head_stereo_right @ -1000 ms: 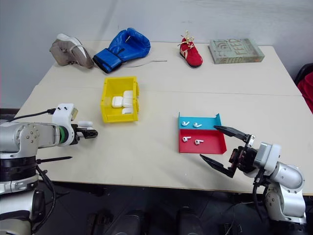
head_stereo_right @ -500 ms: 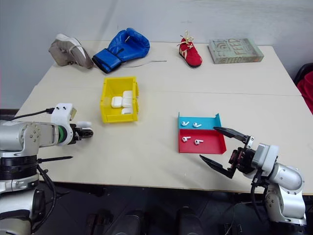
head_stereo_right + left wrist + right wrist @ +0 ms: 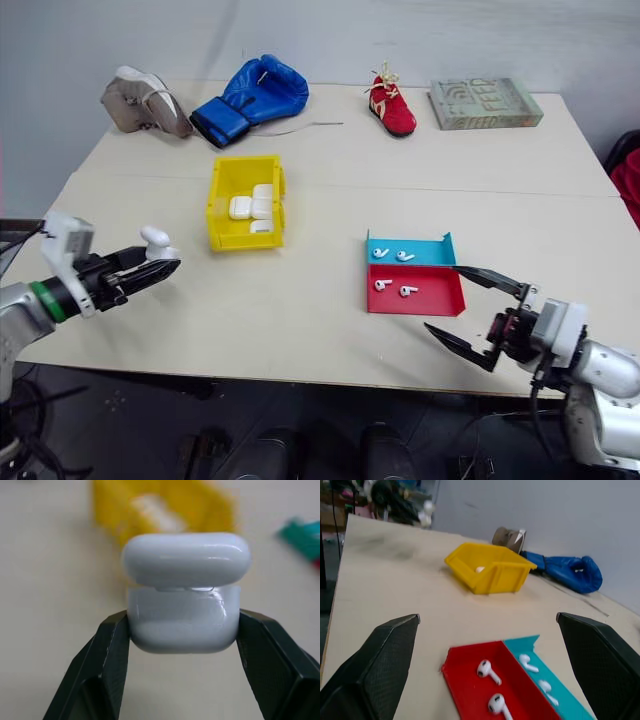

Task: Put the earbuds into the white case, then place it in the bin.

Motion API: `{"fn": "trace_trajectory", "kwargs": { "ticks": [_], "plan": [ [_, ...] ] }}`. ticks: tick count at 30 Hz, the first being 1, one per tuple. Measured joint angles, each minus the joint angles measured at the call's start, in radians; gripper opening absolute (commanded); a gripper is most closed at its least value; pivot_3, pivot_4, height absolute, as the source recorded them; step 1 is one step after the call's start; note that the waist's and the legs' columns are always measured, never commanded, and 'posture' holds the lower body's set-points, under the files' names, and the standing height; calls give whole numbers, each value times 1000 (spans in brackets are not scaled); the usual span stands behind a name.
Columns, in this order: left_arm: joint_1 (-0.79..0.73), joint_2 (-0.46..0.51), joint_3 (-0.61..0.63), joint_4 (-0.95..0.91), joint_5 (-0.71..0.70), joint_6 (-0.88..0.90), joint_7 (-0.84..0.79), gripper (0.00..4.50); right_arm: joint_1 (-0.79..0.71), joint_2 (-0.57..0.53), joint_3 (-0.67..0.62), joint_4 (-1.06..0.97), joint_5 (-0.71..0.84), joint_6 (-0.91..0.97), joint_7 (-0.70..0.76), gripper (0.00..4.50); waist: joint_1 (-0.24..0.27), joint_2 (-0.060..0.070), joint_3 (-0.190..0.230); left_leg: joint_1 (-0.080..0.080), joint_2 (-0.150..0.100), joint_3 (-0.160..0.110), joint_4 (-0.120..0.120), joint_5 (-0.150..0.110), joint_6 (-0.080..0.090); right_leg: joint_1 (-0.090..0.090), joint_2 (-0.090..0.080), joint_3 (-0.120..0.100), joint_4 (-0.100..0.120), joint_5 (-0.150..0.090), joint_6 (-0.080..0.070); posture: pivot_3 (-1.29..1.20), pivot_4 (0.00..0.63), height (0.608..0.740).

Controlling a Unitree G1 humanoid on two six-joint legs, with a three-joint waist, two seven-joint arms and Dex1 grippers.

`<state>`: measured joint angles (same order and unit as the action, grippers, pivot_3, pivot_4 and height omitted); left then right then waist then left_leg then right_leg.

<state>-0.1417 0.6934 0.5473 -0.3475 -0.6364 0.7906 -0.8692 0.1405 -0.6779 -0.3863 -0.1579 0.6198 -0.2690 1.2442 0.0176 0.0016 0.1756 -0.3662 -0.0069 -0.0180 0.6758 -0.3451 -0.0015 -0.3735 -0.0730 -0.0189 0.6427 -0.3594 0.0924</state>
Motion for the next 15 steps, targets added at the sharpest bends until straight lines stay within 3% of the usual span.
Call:
{"fn": "trace_trajectory", "kwargs": {
  "ticks": [3,6,10,15],
  "plan": [
    [-7,-98,-59,-50,-93,-92,-91,2778,104,-48,-67,-3,-2,13,22,4500,11,0,0,-2,0,-1,2,-1,1,1,0,-1,0,0,0,0,150,740],
    [-48,-219,-205,-69,-123,-177,-138,2778,227,-51,-156,7,-19,3,25,4500,8,0,0,-2,0,0,3,-1,3,2,1,-1,-1,1,1,0,150,740],
    [-91,-369,-402,-23,-59,-364,-199,2778,338,-9,-245,92,-63,-47,1,4500,-1,-1,0,0,0,3,3,-2,3,3,3,1,-1,1,2,0,150,740],
    [-131,-481,-539,98,32,-574,-249,2778,381,4,-264,161,-156,-68,-89,4500,-20,1,-1,2,1,6,3,-1,3,3,5,5,1,1,2,0,150,740]
  ]
}}
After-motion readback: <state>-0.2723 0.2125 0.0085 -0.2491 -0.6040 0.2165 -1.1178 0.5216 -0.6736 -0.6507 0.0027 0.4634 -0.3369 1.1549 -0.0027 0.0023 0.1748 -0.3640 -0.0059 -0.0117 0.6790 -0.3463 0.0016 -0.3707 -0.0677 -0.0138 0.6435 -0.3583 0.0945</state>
